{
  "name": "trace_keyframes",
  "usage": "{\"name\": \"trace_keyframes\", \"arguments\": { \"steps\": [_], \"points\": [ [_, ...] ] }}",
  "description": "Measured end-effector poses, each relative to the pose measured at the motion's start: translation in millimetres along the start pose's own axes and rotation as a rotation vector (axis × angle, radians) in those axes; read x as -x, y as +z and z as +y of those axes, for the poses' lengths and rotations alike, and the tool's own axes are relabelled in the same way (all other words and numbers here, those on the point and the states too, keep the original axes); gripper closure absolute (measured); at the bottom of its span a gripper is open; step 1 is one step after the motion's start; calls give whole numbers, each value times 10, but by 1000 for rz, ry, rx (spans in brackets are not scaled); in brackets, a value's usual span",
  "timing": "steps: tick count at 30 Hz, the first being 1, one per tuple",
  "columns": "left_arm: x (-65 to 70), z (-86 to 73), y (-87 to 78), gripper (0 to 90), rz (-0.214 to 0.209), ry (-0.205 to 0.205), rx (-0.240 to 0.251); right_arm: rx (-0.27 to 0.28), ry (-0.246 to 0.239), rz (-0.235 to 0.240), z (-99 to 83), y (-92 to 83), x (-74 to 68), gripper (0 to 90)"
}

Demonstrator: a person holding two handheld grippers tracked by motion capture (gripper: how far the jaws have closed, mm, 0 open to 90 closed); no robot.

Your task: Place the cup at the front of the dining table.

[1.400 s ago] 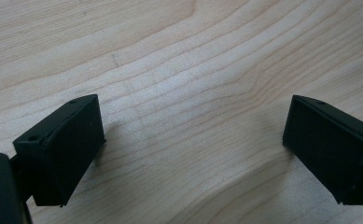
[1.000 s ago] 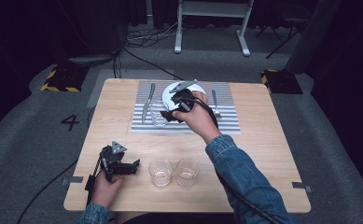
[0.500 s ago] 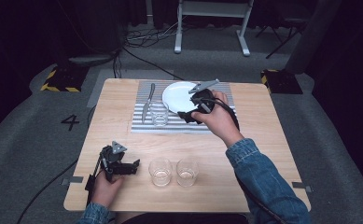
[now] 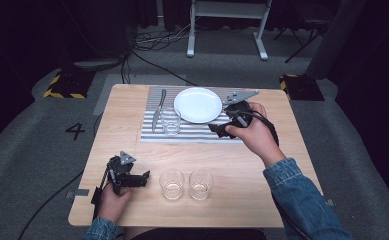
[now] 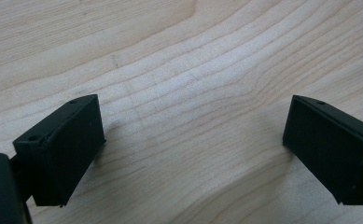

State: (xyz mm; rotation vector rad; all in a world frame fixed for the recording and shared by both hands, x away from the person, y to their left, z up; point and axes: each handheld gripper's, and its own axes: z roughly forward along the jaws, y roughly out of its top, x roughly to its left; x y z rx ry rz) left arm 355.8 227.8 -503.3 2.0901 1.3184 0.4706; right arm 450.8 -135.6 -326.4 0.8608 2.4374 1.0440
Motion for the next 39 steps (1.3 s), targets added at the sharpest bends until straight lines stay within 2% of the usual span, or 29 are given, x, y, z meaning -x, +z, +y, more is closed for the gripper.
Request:
{"name": "trace_keyframes", "arguments": {
  "steps": [19, 32, 39],
  "points": [
    [0, 0, 0, 55, 0, 0, 0, -4, 60, -38, -553, -425, 197, 181],
    [0, 0, 0, 55, 0, 0, 0, -26, 131, -69, -1047, -518, 324, 186],
    [1, 0, 0, 55, 0, 0, 1, -56, 162, -83, -1309, -532, 362, 190]
  ]
}}
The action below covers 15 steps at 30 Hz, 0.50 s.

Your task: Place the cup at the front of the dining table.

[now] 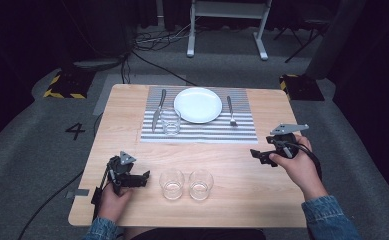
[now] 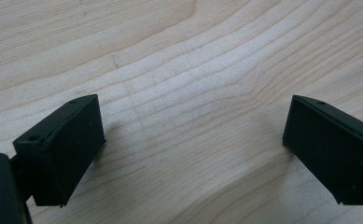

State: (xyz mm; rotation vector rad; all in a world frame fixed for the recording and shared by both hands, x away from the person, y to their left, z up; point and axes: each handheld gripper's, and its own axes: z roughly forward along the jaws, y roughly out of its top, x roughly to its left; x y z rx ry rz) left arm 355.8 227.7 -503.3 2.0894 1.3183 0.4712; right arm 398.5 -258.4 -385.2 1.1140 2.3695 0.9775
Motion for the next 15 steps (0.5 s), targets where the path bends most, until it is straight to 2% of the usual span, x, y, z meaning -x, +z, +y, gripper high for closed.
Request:
{"name": "trace_keyframes", "arguments": {
  "steps": [15],
  "points": [
    [0, 0, 0, 55, 0, 0, 0, -34, 63, -14, -477, 108, 72, 188]
  ]
}}
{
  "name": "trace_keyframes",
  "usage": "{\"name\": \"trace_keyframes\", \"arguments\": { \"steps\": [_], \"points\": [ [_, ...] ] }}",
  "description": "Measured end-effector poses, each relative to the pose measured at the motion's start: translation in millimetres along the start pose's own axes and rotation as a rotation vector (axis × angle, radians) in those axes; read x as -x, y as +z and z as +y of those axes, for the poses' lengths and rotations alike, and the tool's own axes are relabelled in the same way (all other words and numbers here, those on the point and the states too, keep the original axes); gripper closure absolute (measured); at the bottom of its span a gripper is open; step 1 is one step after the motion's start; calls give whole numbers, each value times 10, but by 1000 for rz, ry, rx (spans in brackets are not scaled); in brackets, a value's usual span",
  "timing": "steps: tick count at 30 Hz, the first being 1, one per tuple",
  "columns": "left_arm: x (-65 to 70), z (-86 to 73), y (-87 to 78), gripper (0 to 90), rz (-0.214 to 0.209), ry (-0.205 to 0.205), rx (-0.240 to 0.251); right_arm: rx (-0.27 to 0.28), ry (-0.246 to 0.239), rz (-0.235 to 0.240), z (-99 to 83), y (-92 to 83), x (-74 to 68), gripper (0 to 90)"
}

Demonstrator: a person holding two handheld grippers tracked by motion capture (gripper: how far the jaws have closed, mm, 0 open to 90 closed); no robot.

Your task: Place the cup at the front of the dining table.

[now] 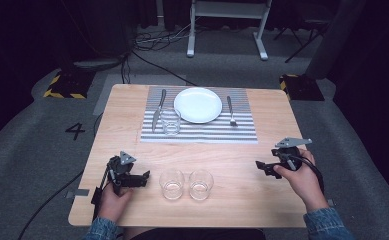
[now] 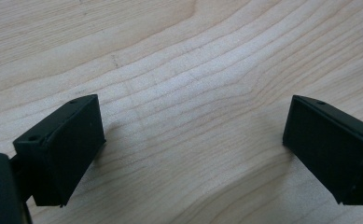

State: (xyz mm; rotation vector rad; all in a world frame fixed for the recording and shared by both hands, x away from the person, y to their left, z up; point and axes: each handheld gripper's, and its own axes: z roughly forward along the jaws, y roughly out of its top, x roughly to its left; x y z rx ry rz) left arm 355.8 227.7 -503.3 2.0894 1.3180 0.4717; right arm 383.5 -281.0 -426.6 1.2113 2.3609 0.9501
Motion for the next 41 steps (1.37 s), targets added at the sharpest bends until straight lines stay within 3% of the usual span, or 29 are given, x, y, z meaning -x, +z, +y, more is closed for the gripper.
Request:
{"name": "trace_keyframes", "arguments": {
  "steps": [10, 17, 26, 30, 34, 41],
  "points": [
    [0, 0, 0, 55, 0, 0, 0, -25, 4, -4, -305, 116, 14, 190],
    [0, 0, 0, 55, 0, 0, 0, -22, 43, 6, -505, 195, -10, 192],
    [1, 0, 0, 55, -1, -1, -1, -31, 23, -25, -669, 277, -66, 187],
    [1, 0, 0, 55, 0, 0, 0, -3, 24, -45, -707, 286, -95, 177],
    [1, -1, 0, 55, -1, -1, 0, 70, 28, -66, -783, 320, -116, 138],
    [2, -1, 0, 55, -1, -1, 0, 75, 28, -66, -785, 321, -117, 138]
  ]
}}
